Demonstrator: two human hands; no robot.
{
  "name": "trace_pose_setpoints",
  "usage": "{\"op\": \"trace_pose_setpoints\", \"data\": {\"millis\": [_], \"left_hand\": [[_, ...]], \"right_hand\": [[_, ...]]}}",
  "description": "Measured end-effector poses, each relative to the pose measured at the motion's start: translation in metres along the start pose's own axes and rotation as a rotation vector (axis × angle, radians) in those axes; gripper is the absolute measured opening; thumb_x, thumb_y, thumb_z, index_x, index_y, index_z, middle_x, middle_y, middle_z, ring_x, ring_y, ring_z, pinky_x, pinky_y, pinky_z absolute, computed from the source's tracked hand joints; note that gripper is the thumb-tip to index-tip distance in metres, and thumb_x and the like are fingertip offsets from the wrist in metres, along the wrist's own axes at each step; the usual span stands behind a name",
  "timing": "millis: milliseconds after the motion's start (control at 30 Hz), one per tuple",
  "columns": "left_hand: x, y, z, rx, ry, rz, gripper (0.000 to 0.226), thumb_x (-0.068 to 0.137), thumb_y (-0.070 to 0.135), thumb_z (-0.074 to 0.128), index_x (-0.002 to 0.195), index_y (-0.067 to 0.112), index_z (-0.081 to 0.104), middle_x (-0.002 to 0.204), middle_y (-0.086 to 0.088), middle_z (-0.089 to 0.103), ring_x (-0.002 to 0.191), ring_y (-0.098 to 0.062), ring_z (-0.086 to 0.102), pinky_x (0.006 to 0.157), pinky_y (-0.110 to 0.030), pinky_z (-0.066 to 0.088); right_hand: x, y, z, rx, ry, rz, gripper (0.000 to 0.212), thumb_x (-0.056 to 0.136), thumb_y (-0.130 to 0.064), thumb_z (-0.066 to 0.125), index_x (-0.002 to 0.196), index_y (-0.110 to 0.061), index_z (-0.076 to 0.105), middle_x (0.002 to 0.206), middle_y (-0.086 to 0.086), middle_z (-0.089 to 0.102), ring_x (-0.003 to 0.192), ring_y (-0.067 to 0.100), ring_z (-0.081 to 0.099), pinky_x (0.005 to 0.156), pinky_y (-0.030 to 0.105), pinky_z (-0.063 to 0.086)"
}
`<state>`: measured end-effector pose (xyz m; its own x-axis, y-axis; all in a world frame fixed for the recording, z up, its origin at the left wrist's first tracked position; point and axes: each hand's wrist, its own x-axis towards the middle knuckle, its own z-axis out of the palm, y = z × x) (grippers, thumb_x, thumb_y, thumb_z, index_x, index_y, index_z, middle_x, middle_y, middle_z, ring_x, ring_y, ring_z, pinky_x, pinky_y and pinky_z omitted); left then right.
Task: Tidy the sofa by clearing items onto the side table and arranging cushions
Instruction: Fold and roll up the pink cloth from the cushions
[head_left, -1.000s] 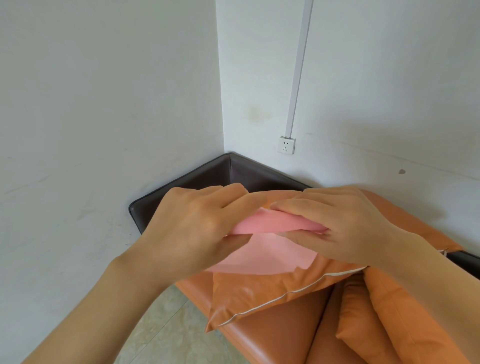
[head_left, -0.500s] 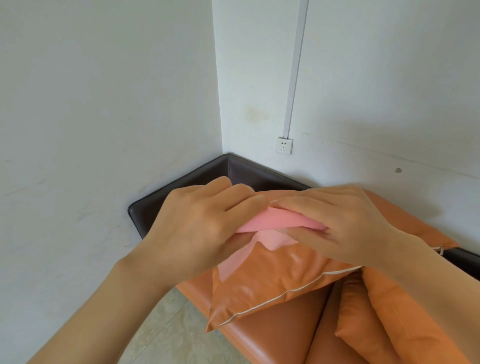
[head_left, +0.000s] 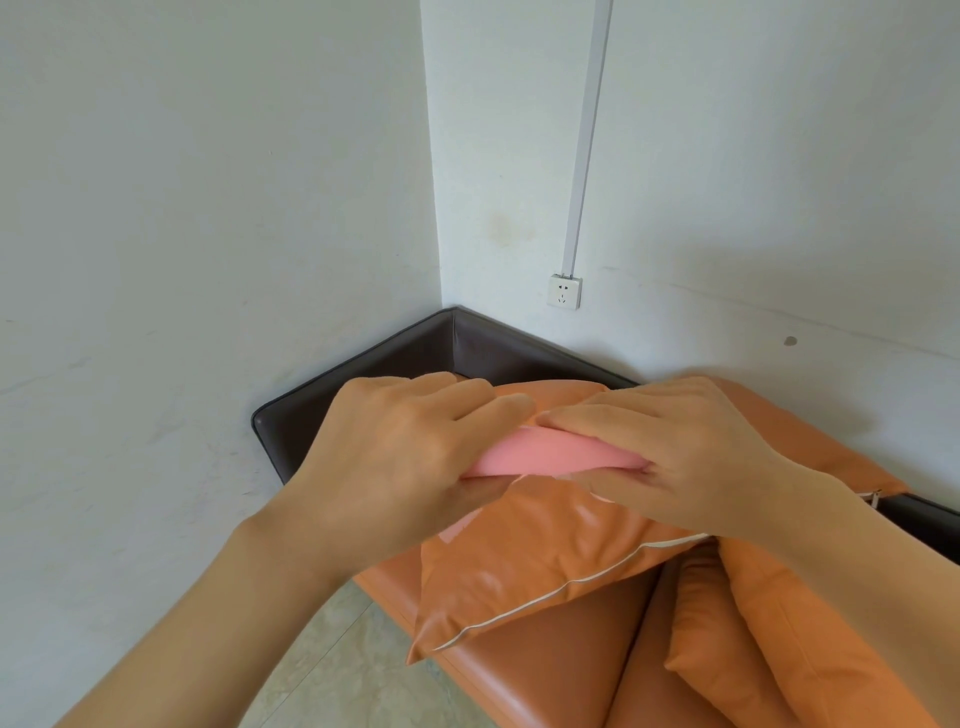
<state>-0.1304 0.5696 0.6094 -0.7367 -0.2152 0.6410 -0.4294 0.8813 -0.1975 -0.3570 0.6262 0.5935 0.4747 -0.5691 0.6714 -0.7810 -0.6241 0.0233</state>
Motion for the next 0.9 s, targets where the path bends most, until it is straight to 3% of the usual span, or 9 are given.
{"op": "trace_pose_setpoints", "data": {"millis": [167, 233, 333, 433, 500, 600, 667, 767, 900], "left_hand": [[-0.001, -0.001, 0.004, 0.016, -0.016, -0.011, 0.021, 0.091, 0.031, 0.056, 0.087, 0.02, 0.073, 0.063, 0.007, 0.057, 0.05, -0.016, 0.05, 0.046, -0.023, 0.02], [-0.001, -0.002, 0.006, 0.008, -0.034, -0.038, 0.019, 0.087, 0.03, 0.055, 0.081, 0.02, 0.071, 0.058, 0.006, 0.051, 0.047, -0.015, 0.045, 0.044, -0.024, 0.019], [0.001, -0.001, 0.008, 0.027, -0.045, -0.046, 0.019, 0.085, 0.03, 0.055, 0.078, 0.021, 0.069, 0.056, 0.006, 0.048, 0.048, -0.015, 0.04, 0.047, -0.023, 0.017], [0.003, -0.002, 0.012, 0.062, -0.027, -0.019, 0.015, 0.086, 0.03, 0.06, 0.085, 0.02, 0.071, 0.061, 0.007, 0.053, 0.052, -0.015, 0.043, 0.047, -0.025, 0.02], [0.003, -0.003, 0.015, 0.078, -0.022, 0.012, 0.015, 0.082, 0.025, 0.065, 0.094, 0.019, 0.072, 0.068, 0.007, 0.058, 0.055, -0.017, 0.047, 0.044, -0.027, 0.029], [0.002, -0.007, 0.02, 0.094, -0.038, 0.032, 0.021, 0.078, 0.022, 0.072, 0.099, 0.018, 0.07, 0.074, 0.005, 0.059, 0.058, -0.019, 0.049, 0.044, -0.03, 0.035], [0.002, -0.008, 0.021, 0.096, -0.054, 0.022, 0.016, 0.08, 0.023, 0.069, 0.095, 0.018, 0.071, 0.069, 0.004, 0.056, 0.054, -0.018, 0.048, 0.044, -0.028, 0.03], [0.0, -0.011, 0.022, 0.073, -0.082, -0.005, 0.019, 0.083, 0.028, 0.057, 0.088, 0.016, 0.071, 0.058, 0.005, 0.05, 0.046, -0.018, 0.046, 0.044, -0.025, 0.02], [-0.002, -0.013, 0.02, 0.054, -0.124, -0.014, 0.023, 0.08, 0.031, 0.053, 0.087, 0.018, 0.071, 0.059, 0.006, 0.051, 0.046, -0.016, 0.048, 0.042, -0.024, 0.021]], "right_hand": [[-0.003, 0.0, 0.002, -0.086, 0.022, -0.037, 0.04, 0.085, -0.043, 0.07, 0.115, -0.017, 0.067, 0.103, -0.005, 0.07, 0.086, 0.013, 0.062, 0.072, 0.009, 0.035], [-0.003, 0.001, 0.003, -0.152, 0.078, -0.07, 0.035, 0.086, -0.037, 0.072, 0.114, -0.017, 0.064, 0.103, -0.002, 0.07, 0.083, 0.017, 0.064, 0.067, 0.018, 0.04], [-0.003, 0.004, 0.002, -0.185, 0.097, -0.069, 0.021, 0.089, -0.024, 0.067, 0.106, -0.012, 0.071, 0.101, -0.001, 0.071, 0.08, 0.019, 0.066, 0.066, 0.019, 0.039], [-0.004, 0.007, -0.001, -0.103, 0.032, 0.017, 0.027, 0.089, -0.026, 0.062, 0.111, -0.014, 0.07, 0.105, -0.004, 0.071, 0.086, 0.016, 0.066, 0.066, 0.02, 0.042], [-0.004, 0.007, -0.001, -0.056, -0.027, 0.073, 0.03, 0.09, -0.029, 0.06, 0.114, -0.014, 0.069, 0.108, -0.006, 0.07, 0.093, 0.013, 0.065, 0.071, 0.014, 0.045], [-0.003, 0.007, 0.0, -0.025, -0.099, 0.123, 0.034, 0.092, -0.036, 0.056, 0.118, -0.016, 0.067, 0.111, -0.008, 0.069, 0.1, 0.006, 0.06, 0.083, -0.002, 0.028], [-0.002, 0.007, 0.002, -0.047, -0.122, 0.112, 0.038, 0.094, -0.042, 0.052, 0.12, -0.017, 0.065, 0.112, -0.008, 0.068, 0.097, 0.009, 0.06, 0.08, 0.002, 0.034], [-0.001, 0.003, 0.012, -0.134, -0.051, 0.048, 0.046, 0.09, -0.047, 0.061, 0.121, -0.012, 0.065, 0.115, -0.002, 0.067, 0.095, 0.016, 0.062, 0.079, 0.022, 0.047], [-0.003, 0.003, 0.026, -0.222, 0.092, -0.017, 0.027, 0.09, -0.026, 0.067, 0.11, -0.009, 0.071, 0.107, 0.003, 0.07, 0.099, 0.016, 0.06, 0.092, 0.017, 0.039]]}}
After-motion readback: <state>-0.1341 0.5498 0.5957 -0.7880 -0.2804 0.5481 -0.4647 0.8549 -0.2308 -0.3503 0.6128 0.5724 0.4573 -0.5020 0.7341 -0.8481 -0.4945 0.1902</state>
